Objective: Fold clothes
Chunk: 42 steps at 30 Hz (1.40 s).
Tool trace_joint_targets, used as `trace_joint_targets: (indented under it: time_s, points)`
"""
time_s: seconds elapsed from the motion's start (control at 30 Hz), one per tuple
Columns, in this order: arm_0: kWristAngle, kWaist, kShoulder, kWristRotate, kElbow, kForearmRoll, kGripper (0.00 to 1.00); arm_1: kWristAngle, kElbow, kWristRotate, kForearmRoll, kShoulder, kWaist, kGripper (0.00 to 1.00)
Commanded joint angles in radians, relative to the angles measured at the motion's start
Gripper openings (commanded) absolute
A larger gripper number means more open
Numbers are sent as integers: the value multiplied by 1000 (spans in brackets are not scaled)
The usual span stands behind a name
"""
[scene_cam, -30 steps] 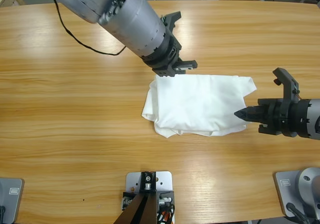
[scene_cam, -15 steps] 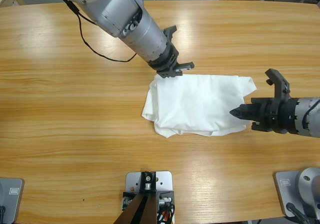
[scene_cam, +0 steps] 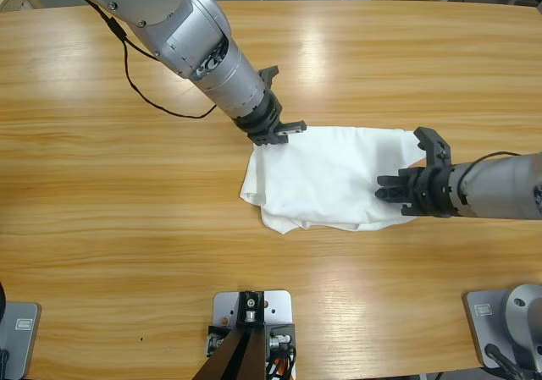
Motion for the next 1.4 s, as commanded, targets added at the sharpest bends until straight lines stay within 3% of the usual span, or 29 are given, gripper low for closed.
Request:
trace_joint_targets:
  time_s: [0.03,0.47,0.93,1.1,1.2,1.23,1.27,1.4]
  points:
    - [12,14,95,-5,33,43,0,4,6,47,10,135,-31,0]
    - [128,14,148,-49,-120,235,0,-14,5,52,96,81,-31,0]
    - [149,15,194,-56,-239,347,0,-91,-110,122,413,-32,-31,0]
    - [235,27,35,-46,-251,375,0,-70,-112,107,390,-3,-31,0]
    - [199,12,-58,-20,-357,369,0,-68,-112,99,390,-17,-31,0]
    - [154,-3,-64,-7,-402,365,40,-68,-112,99,390,-20,-31,0]
    - [111,-20,-57,-2,-444,362,249,-68,-111,99,388,-22,-31,0]
    - [36,-105,60,-7,-564,362,644,-68,-110,99,384,-32,-31,0]
